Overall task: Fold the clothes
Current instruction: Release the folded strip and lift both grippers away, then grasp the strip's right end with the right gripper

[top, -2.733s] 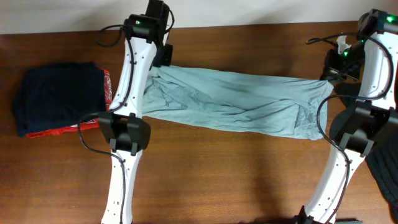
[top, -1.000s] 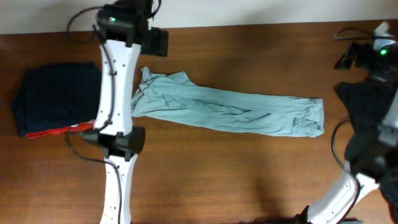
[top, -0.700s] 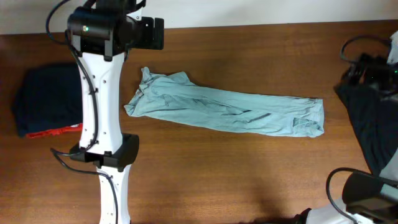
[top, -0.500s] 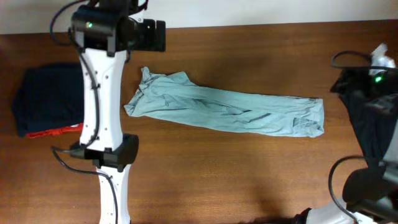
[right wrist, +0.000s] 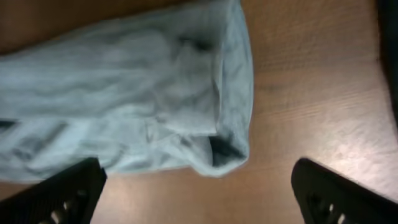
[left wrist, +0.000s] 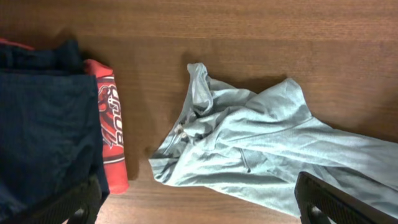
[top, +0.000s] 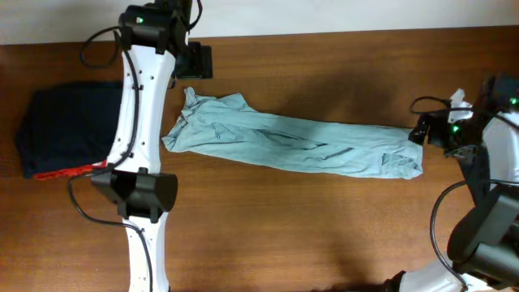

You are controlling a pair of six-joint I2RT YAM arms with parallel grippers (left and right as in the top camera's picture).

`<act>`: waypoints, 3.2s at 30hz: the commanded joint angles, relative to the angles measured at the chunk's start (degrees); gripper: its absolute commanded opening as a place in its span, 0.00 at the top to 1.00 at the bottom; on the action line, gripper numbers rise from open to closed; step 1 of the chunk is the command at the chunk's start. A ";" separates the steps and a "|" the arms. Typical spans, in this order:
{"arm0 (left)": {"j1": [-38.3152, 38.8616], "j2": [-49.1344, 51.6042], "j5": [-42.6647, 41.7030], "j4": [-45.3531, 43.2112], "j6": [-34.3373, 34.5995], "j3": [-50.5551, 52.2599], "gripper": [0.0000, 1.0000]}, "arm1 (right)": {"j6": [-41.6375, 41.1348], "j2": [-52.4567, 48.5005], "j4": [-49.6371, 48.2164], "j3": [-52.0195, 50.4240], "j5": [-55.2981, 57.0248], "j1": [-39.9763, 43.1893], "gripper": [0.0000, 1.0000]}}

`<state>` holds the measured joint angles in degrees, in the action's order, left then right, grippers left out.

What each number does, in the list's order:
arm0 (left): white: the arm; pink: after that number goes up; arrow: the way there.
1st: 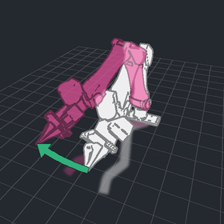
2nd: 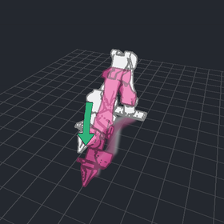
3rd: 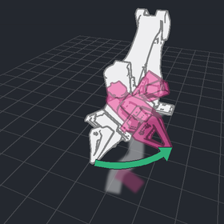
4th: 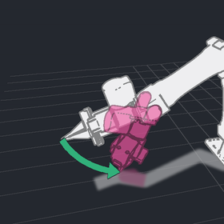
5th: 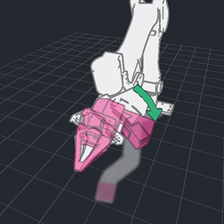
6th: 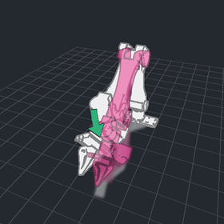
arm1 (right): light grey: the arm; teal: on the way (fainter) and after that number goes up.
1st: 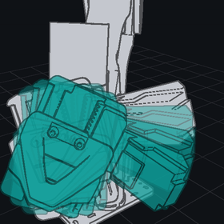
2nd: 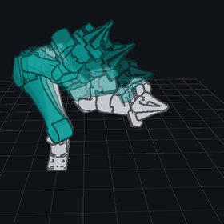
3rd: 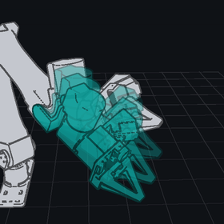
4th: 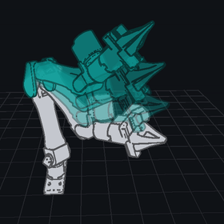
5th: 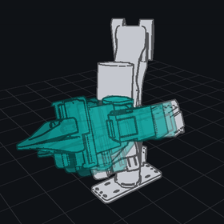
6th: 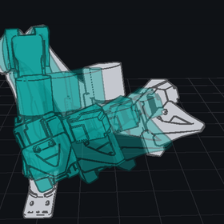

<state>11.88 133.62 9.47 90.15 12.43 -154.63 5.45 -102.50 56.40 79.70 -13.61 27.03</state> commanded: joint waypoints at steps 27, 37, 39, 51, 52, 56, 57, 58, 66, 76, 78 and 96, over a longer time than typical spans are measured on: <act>-0.04 -0.13 1.53 -4.24 0.83 5.57 0.01 | 1.64 -4.74 -14.16 -12.57 -5.53 -0.02 0.24; -0.04 -0.13 1.53 -4.24 0.83 5.57 0.01 | 1.62 -4.76 -20.52 -16.28 -7.37 -0.02 0.43; -0.04 -0.13 1.53 -4.24 0.83 5.57 0.01 | 1.62 -4.76 -21.70 -16.68 -8.41 -0.02 0.46; -0.04 -0.13 1.51 -4.02 0.83 5.57 0.01 | 1.60 -4.74 -22.84 -16.61 -8.96 0.00 0.96; -0.04 -0.13 1.51 -4.00 0.83 5.57 0.01 | 1.60 -4.74 -22.77 -16.44 -9.29 0.00 0.96; -0.04 -0.13 1.51 -4.00 0.83 5.57 0.01 | 1.66 -4.68 -21.55 -14.78 -12.02 -0.02 0.96; -0.04 -0.13 1.51 -4.02 0.83 5.57 0.01 | 1.90 -4.68 -20.83 -14.03 -12.81 -0.07 0.96; -0.04 -0.13 1.51 -4.02 0.83 5.57 0.01 | 2.75 -4.63 -19.78 -13.07 -13.81 -0.15 0.96; -0.04 -0.13 1.51 -4.50 0.83 5.57 0.01 | 5.64 -4.59 -12.92 -5.46 -14.03 -5.18 0.96; -0.02 -0.13 1.46 -4.52 0.83 5.57 0.01 | 4.57 -4.59 -2.93 5.05 -14.03 -0.07 0.96; 0.09 -0.13 1.44 -4.68 0.83 5.57 0.01 | 4.57 -4.59 -1.07 7.10 -14.03 1.84 0.96; 2.34 -0.13 1.29 -5.31 0.83 5.57 0.01 | 7.82 -4.61 4.59 8.55 -13.16 3.98 0.97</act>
<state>13.91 133.62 10.11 84.95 12.73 -149.49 11.11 -107.09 60.71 87.33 -26.44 35.66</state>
